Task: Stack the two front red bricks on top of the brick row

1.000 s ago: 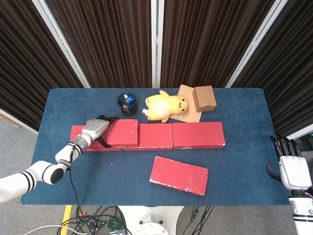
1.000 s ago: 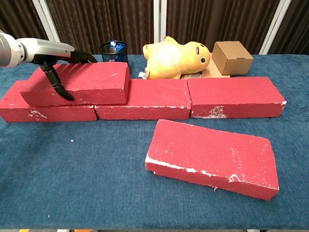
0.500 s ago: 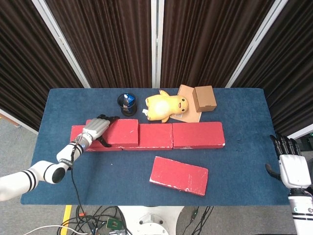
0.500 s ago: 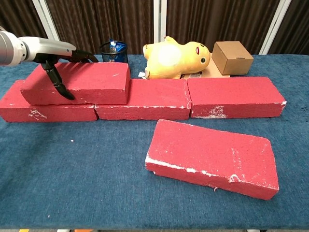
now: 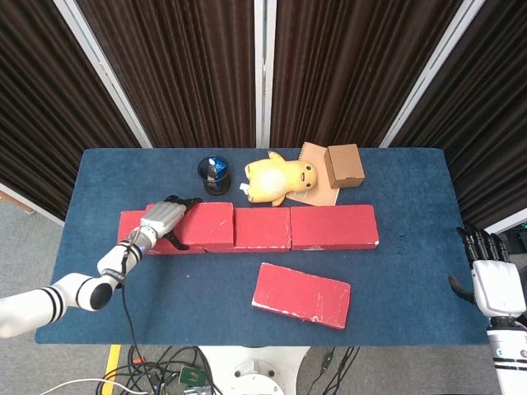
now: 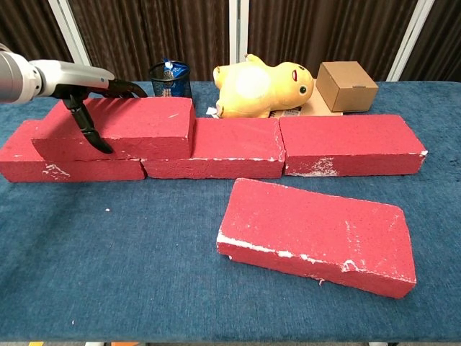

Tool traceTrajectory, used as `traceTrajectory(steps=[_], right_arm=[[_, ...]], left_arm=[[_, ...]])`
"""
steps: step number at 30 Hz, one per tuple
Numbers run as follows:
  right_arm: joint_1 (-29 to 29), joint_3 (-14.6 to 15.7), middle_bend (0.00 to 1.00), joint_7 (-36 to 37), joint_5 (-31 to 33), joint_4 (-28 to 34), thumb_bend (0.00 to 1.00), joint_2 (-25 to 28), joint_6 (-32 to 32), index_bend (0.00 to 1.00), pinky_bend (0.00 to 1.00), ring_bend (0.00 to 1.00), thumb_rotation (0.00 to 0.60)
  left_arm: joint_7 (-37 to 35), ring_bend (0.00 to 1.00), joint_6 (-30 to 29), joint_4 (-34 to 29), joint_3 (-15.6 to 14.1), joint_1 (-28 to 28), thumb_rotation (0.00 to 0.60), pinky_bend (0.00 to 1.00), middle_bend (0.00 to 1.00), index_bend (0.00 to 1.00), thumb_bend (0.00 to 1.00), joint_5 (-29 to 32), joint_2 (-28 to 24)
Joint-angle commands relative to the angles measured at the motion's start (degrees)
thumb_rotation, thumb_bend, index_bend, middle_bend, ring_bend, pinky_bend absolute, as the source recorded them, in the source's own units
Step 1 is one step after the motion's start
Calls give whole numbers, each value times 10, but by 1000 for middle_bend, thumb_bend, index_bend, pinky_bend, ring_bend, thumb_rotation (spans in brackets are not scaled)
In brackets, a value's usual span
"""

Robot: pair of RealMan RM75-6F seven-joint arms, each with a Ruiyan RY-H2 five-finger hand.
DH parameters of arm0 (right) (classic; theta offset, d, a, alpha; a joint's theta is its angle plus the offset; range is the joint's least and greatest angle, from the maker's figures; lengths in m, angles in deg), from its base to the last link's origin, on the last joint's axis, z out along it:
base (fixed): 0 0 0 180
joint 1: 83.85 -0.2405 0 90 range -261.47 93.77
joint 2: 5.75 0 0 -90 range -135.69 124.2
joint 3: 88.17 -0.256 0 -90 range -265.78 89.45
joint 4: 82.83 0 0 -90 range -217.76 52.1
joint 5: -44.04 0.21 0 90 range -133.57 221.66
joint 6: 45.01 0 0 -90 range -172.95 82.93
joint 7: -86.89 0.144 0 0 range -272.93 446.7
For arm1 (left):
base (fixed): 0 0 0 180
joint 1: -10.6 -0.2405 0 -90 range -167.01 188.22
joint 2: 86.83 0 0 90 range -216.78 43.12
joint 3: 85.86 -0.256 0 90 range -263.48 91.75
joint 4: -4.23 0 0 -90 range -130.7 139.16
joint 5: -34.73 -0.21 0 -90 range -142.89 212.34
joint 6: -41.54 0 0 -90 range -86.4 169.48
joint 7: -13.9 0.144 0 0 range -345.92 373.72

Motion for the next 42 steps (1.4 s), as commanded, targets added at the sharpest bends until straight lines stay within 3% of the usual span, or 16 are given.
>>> traceTrajectory(steps=[1, 10, 13, 18, 30, 42], right_arm=[[0, 0, 0, 0, 1, 0, 206, 0, 1, 0, 0, 0, 600], [-1, 1, 0, -1, 3, -1, 206, -1, 2, 0, 0, 0, 600], [-1, 1, 0, -1, 4, 0, 206, 0, 3, 0, 0, 0, 600], [-1, 0, 0, -2, 5, 0, 206, -1, 2, 0, 0, 0, 600], [0, 0, 0, -4, 7, 1, 206, -1, 1, 0, 0, 0, 600], [-1, 0, 0, -4, 9, 0, 207, -1, 2, 0, 0, 0, 600]], left_arm=[[2, 145, 1, 1, -2, 2, 600, 0, 118, 30, 155, 1, 1], [-1, 136, -2, 1, -6, 2, 600, 0, 118, 30, 156, 5, 3], [-5, 87, -6, 2, -5, 0, 600, 0, 111, 29, 155, 4, 5], [-17, 0, -17, 3, 0, -7, 600, 0, 13, 21, 148, -11, 8], [-38, 0, -12, -2, 3, -12, 600, 0, 0, 15, 130, -40, 2], [-27, 0, -8, -11, -2, -7, 600, 0, 0, 12, 128, -22, -1]])
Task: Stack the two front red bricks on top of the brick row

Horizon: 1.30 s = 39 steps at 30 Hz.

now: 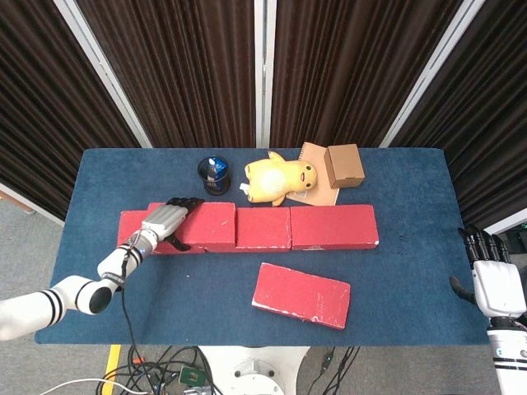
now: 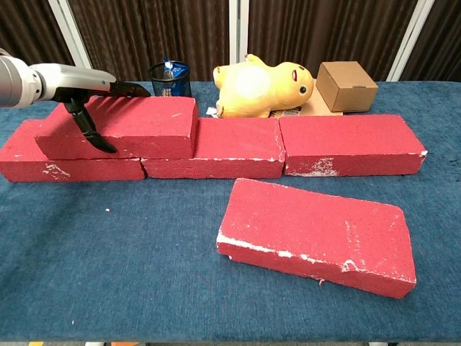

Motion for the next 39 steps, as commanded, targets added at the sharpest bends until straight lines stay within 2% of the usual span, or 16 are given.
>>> traceTrajectory(steps=[1, 13, 31, 39], right_arm=[[0, 0, 0, 0, 0, 0, 207, 0, 0, 0, 0, 0, 600], [1, 0, 0, 4, 1, -3, 208, -1, -1, 0, 0, 0, 600], [2, 0, 0, 8, 2, -6, 209, -1, -1, 0, 0, 0, 600], [2, -1, 0, 11, 1, -5, 208, 0, -3, 0, 0, 0, 600]], left_arm=[[5, 0, -1, -2, -2, 2, 600, 0, 0, 12, 128, 5, -1], [21, 0, -6, -8, -6, 8, 600, 0, 0, 3, 127, 33, -1], [22, 0, -6, -22, -7, 10, 600, 0, 0, 0, 108, 37, -10], [27, 0, -25, -48, -3, 8, 600, 0, 0, 0, 107, 32, -25]])
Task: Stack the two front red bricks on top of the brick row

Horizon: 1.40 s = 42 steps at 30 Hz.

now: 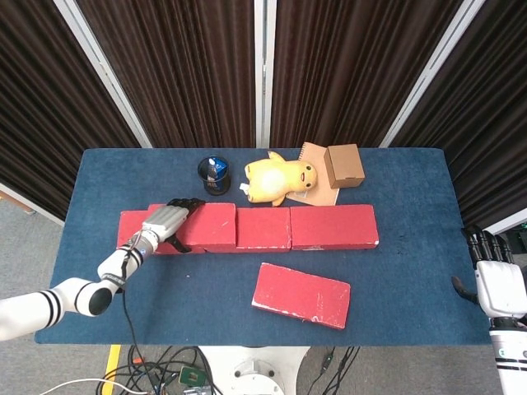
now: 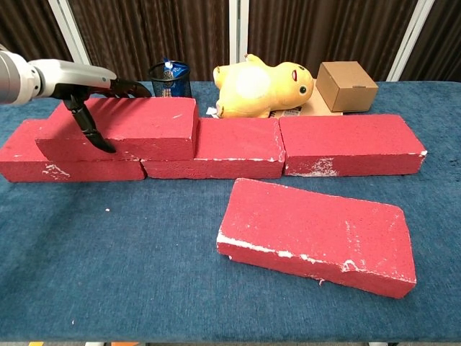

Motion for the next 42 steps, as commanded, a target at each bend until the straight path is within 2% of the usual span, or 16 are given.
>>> traceTrajectory(steps=[1, 10, 17, 22, 28, 35, 38, 42], right_arm=[[0, 0, 0, 0, -1, 0, 208, 0, -1, 0, 0, 0, 600], [2, 0, 0, 0, -9, 8, 208, 3, -9, 0, 0, 0, 600], [0, 1, 0, -3, -14, 16, 207, 6, -10, 0, 0, 0, 600], [-2, 10, 0, -11, -27, 37, 207, 11, -3, 0, 0, 0, 600], [-5, 26, 0, -25, -32, 68, 166, 18, 18, 0, 0, 0, 600], [-31, 49, 0, 13, -67, 118, 62, 20, 74, 0, 0, 0, 600], [-46, 57, 0, 26, -83, 153, 6, 24, 99, 0, 0, 0, 600], [-65, 63, 0, 11, -89, 201, 0, 13, 130, 0, 0, 0, 600]], left_arm=[[4, 0, -15, -10, 3, -2, 600, 0, 0, 0, 107, -2, -7], [17, 0, -49, -44, 12, -8, 600, 0, 0, 0, 107, 9, -34], [37, 0, -88, -119, 5, -28, 600, 0, 0, 0, 107, 4, -92], [58, 0, -145, -165, 0, -54, 600, 0, 0, 0, 107, -4, -128], [76, 0, -266, -202, -27, -129, 600, 0, 0, 0, 107, -61, -163], [56, 0, -388, -207, -83, -241, 600, 0, 0, 0, 107, -172, -196], [42, 0, -416, -206, -96, -273, 600, 0, 0, 0, 103, -196, -205], [-7, 0, -431, -206, -106, -309, 600, 0, 0, 0, 68, -218, -223]])
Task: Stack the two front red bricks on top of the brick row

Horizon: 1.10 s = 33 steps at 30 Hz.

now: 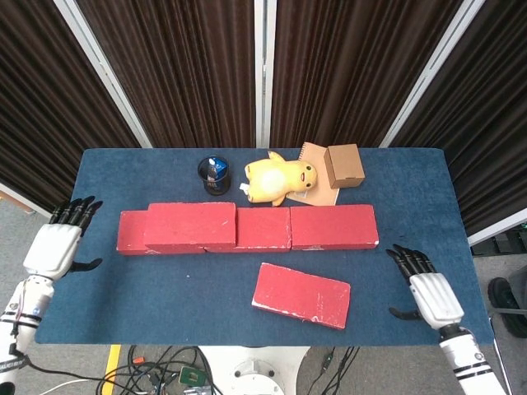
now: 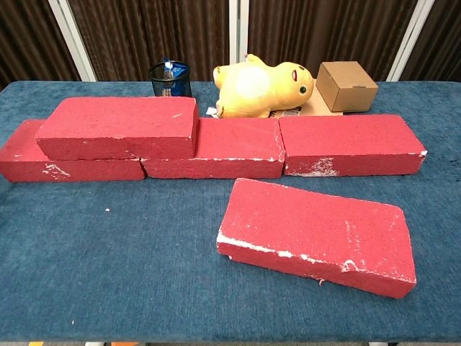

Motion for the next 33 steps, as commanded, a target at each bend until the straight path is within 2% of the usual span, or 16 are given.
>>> traceTrajectory(steps=[1, 5, 9, 17, 22, 33], right_arm=[[-19, 7, 0, -15, -7, 41, 0, -17, 28, 0, 0, 0, 600], [-21, 9, 0, -38, -1, 61, 0, -69, 30, 0, 0, 0, 600], [-16, 8, 0, -81, 14, 51, 0, -138, 19, 0, 0, 0, 600], [-23, 2, 0, -162, 61, 31, 0, -222, 24, 0, 0, 0, 600], [-24, 3, 0, -192, 72, 5, 0, -254, 19, 0, 0, 0, 600], [-35, 4, 0, -202, 107, -30, 0, -289, 35, 0, 0, 0, 600]], left_arm=[[-48, 0, -11, 0, -16, -30, 600, 0, 0, 0, 62, -23, -21], [-77, 0, -8, 16, -24, -50, 600, 0, 0, 0, 50, -44, -30], [-98, 0, -7, 34, -26, -66, 600, 0, 0, 0, 51, -57, -30], [-128, 0, 17, 59, -23, -82, 600, 0, 0, 0, 50, -59, -31], [-139, 0, 28, 70, -20, -89, 600, 0, 0, 0, 51, -64, -28], [-141, 0, 54, 89, -9, -95, 600, 0, 0, 0, 51, -65, -17]])
